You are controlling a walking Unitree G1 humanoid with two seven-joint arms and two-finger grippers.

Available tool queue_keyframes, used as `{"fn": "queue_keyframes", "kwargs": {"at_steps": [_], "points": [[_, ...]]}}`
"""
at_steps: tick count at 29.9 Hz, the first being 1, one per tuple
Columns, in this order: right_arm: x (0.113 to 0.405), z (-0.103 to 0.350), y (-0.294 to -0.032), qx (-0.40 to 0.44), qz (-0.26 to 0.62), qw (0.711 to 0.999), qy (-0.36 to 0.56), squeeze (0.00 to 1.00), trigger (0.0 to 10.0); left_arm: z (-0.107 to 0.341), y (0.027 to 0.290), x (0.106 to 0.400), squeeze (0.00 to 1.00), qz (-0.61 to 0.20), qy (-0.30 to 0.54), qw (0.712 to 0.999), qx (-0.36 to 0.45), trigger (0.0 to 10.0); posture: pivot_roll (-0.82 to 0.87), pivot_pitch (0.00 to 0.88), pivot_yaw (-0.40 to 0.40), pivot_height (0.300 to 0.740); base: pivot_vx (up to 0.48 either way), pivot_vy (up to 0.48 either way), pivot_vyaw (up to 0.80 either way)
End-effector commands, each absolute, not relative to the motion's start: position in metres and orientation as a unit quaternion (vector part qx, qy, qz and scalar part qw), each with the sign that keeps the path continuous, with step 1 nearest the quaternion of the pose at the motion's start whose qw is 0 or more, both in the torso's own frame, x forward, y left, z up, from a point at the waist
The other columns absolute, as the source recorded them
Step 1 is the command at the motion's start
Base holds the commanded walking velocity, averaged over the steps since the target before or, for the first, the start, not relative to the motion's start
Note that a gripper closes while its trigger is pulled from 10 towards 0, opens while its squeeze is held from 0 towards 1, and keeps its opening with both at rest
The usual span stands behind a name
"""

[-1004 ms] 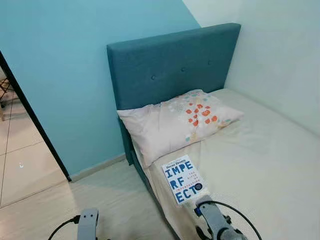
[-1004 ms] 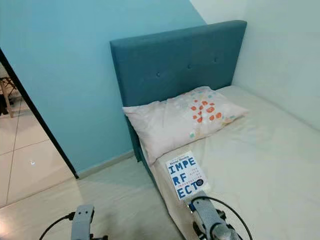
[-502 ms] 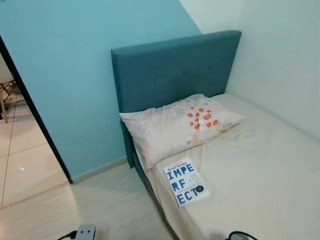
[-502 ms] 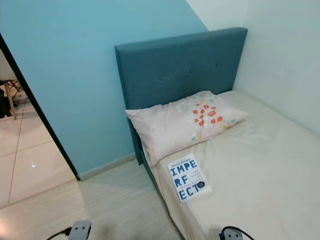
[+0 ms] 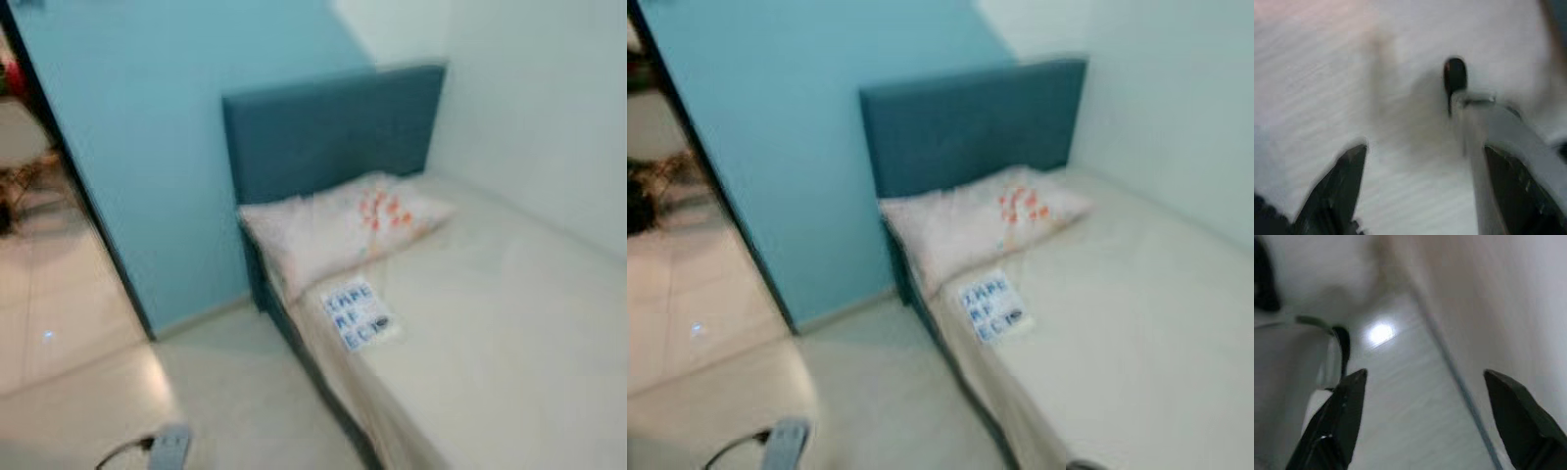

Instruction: Clean up the room

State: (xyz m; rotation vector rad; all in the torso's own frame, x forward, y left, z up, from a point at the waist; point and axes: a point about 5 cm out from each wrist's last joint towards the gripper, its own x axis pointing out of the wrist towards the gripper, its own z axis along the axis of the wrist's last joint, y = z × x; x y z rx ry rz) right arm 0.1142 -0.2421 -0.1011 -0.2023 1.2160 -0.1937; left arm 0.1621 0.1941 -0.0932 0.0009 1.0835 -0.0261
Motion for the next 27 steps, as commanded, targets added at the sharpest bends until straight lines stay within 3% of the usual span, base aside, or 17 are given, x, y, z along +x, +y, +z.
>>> {"fn": "queue_keyframes", "kwargs": {"at_steps": [1, 7, 27], "points": [[0.121, -0.099, -0.243, -0.096, -0.092, 0.818, 0.559, 0.00, 10.0, -0.096, 0.197, 0.155, 0.00, -0.011, 0.532, 0.847, 0.006, 10.0, 0.00, 0.000, 0.008, 0.740, 0.000, 0.000, 0.00], [0.117, -0.100, -0.243, -0.091, -0.090, 0.815, 0.565, 0.00, 10.0, -0.096, 0.198, 0.155, 0.00, -0.010, 0.532, 0.846, 0.006, 10.0, 0.00, 0.003, 0.010, 0.740, 0.000, 0.000, -0.40], [0.092, -0.102, -0.260, -0.108, -0.105, 0.792, 0.592, 0.00, 10.0, -0.093, 0.196, 0.162, 0.00, -0.031, 0.516, 0.856, 0.013, 10.0, 0.01, 0.015, 0.017, 0.740, 0.000, 0.000, -0.77]]}}
